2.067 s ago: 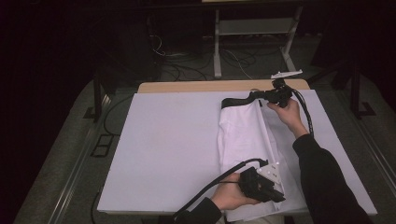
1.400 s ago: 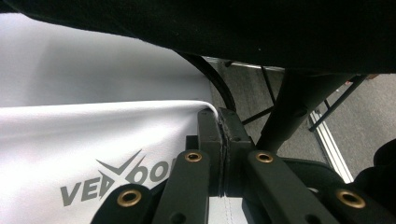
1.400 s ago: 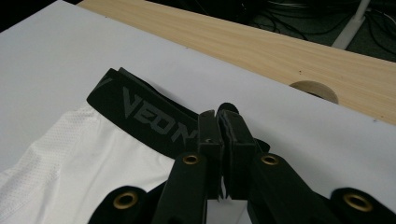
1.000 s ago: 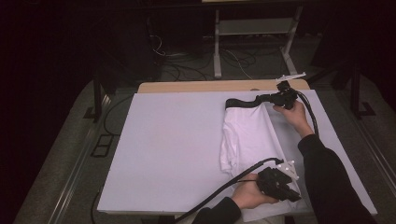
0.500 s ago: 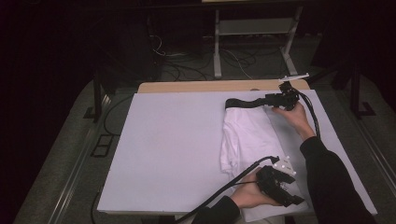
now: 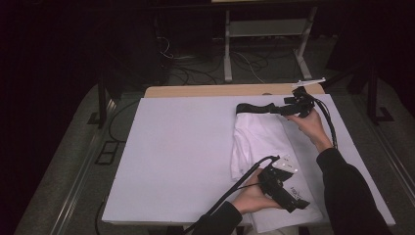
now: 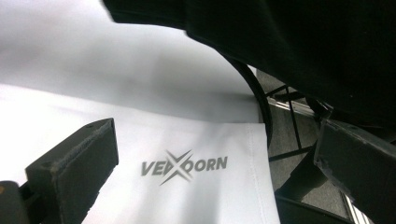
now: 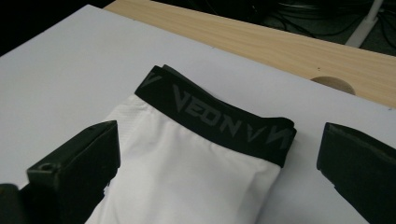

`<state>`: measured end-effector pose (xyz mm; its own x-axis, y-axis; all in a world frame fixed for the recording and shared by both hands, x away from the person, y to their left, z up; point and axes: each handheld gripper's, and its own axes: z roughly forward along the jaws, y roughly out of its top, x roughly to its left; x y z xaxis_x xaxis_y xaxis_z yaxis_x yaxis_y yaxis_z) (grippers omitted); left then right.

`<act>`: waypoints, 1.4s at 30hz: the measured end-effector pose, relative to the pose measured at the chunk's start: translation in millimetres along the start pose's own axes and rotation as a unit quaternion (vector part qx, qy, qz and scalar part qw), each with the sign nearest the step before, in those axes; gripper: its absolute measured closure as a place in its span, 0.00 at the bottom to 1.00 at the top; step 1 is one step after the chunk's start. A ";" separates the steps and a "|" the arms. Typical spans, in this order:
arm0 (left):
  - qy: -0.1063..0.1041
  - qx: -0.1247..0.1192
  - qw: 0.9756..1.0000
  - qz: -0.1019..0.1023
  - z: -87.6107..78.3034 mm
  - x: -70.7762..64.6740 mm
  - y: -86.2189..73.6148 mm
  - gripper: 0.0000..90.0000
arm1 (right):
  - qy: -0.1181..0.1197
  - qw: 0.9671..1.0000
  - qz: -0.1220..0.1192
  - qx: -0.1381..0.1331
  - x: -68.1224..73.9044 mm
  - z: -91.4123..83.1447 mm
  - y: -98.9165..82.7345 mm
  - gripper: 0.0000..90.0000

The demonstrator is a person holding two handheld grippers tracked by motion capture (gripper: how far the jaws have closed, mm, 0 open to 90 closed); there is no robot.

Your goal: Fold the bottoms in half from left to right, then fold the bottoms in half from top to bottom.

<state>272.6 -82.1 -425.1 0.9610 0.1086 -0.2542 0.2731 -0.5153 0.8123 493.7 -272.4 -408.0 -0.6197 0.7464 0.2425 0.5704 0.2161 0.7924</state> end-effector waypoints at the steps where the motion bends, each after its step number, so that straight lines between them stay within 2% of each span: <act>1: 0.002 -0.001 1.000 0.000 -1.8 0.7 -0.1 0.00 | 0.001 1.000 0.001 0.001 1.3 -1.1 -0.6 0.00; 7: 0.015 -0.004 1.000 0.000 -15.6 7.4 -1.6 0.00 | -0.001 1.000 0.000 -0.001 8.2 -6.6 -3.1 0.00; 18: 0.059 -0.013 0.998 -0.009 -49.3 30.8 -4.7 0.00 | -0.007 1.000 0.000 -0.003 16.6 -16.5 -10.1 0.00; 23: 0.068 -0.020 0.997 -0.006 -59.9 39.9 -4.6 0.00 | -0.010 1.000 0.002 -0.012 18.9 -22.9 -12.8 0.00; 28: 0.072 -0.030 0.997 -0.013 -66.9 48.6 -4.5 0.00 | -0.009 1.000 0.002 -0.012 21.8 -25.2 -17.1 0.00; 36: 0.077 -0.040 0.996 -0.017 -77.2 61.4 -2.9 0.00 | -0.003 1.000 -0.003 -0.009 26.0 -24.5 -23.4 0.00; 42: 0.087 -0.052 0.994 -0.029 -85.6 75.6 -2.6 0.00 | 0.000 1.000 0.000 -0.007 25.6 -22.1 -28.0 0.00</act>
<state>348.3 0.2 -401.5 0.9341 0.2859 -0.2140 0.3220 -0.4149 0.8510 450.0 -273.2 -411.6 -0.6198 0.7467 0.2415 0.5622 0.2078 0.8005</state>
